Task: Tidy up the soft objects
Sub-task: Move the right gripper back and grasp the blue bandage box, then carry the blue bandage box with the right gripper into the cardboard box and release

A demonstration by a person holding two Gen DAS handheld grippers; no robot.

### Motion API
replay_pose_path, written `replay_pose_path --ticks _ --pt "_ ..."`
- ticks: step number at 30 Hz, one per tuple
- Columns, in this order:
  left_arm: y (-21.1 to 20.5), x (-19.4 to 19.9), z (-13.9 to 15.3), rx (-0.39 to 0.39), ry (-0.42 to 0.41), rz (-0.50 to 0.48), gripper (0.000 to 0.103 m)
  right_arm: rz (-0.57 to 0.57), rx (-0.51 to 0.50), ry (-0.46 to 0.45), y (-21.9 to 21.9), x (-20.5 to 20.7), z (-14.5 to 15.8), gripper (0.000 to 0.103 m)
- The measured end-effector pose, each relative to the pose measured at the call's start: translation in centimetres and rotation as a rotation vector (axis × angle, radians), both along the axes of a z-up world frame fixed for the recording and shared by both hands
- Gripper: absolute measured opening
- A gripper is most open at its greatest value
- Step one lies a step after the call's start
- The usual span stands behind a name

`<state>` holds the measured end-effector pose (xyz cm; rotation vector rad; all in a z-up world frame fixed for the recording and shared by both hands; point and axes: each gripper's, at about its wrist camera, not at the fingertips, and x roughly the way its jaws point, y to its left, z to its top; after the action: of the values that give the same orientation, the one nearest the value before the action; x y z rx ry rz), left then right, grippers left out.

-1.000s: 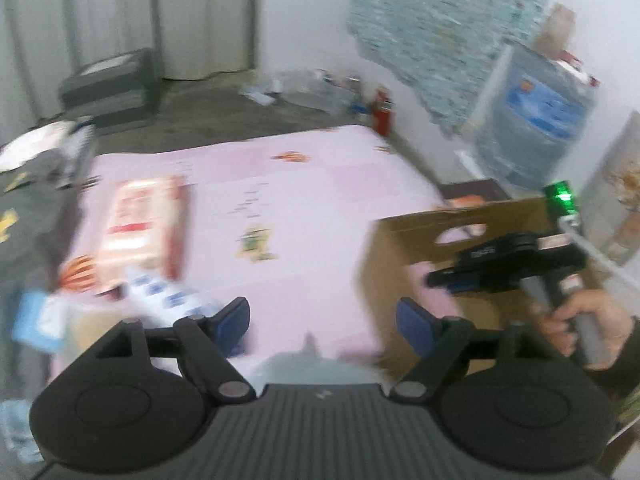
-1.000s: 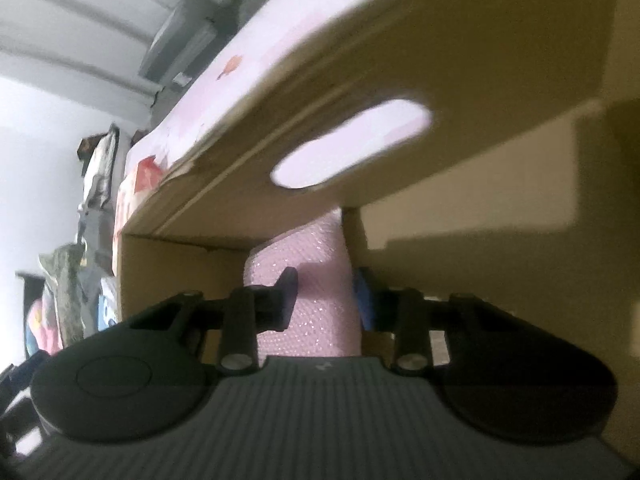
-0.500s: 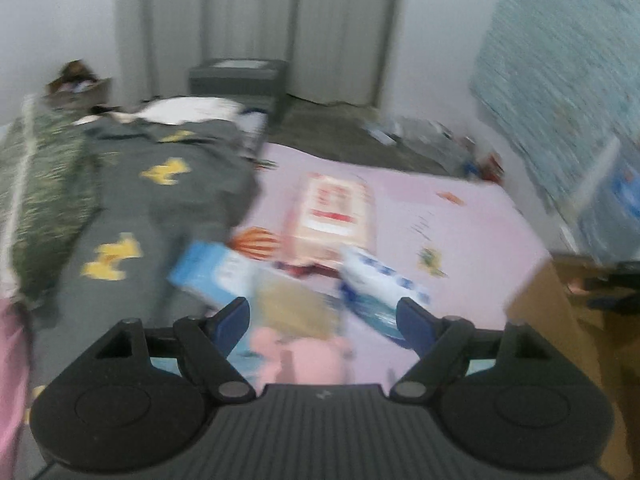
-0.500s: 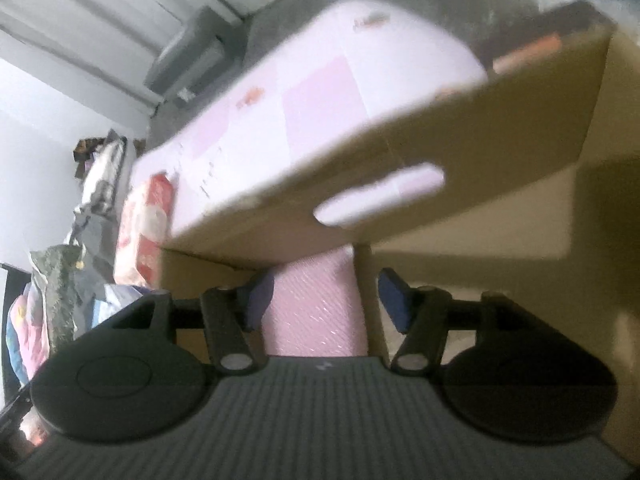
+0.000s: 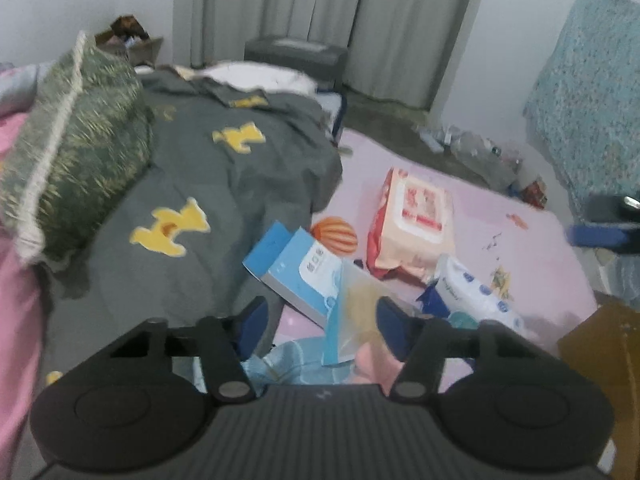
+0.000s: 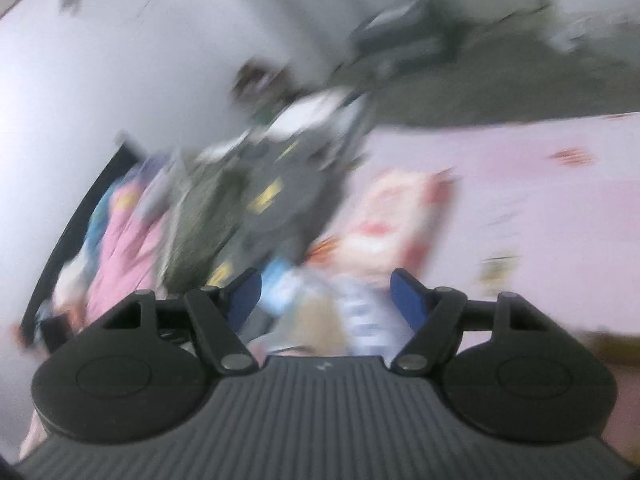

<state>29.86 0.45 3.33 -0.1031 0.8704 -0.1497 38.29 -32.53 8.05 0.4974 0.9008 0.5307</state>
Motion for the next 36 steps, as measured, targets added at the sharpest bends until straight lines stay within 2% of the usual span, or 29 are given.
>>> replay_pose_path --ticks 4,9,15,20,24,30,33,36 --pt "-0.2 2.3 -2.5 -0.001 0.047 0.014 0.041 0.166 -0.029 0.059 8.4 6.0 -3.7 0.062" --pt "0.4 5.0 -5.0 -0.025 0.112 0.057 0.036 0.282 -0.104 0.118 14.7 12.0 -8.2 0.059" --pt "0.3 7.2 -6.9 -0.026 0.159 0.063 0.038 0.291 -0.118 0.223 17.7 16.3 -13.7 0.059" --pt "0.5 8.3 -8.4 -0.038 0.217 0.070 0.047 0.295 -0.118 0.259 18.7 17.7 -16.3 0.060" --pt "0.6 9.0 -8.8 -0.079 0.222 0.085 0.051 0.323 -0.104 0.263 19.4 18.2 -17.0 0.065" --pt "0.0 10.0 -9.1 -0.080 0.213 0.107 0.053 0.358 -0.107 0.256 19.7 17.5 -16.6 0.069" --pt "0.0 9.9 -8.7 -0.065 0.191 0.111 0.053 0.351 -0.110 0.240 19.7 17.3 -16.3 0.068" --pt "0.3 9.8 -7.6 -0.058 0.155 0.117 0.050 0.331 -0.064 0.230 19.0 17.3 -15.5 0.063"
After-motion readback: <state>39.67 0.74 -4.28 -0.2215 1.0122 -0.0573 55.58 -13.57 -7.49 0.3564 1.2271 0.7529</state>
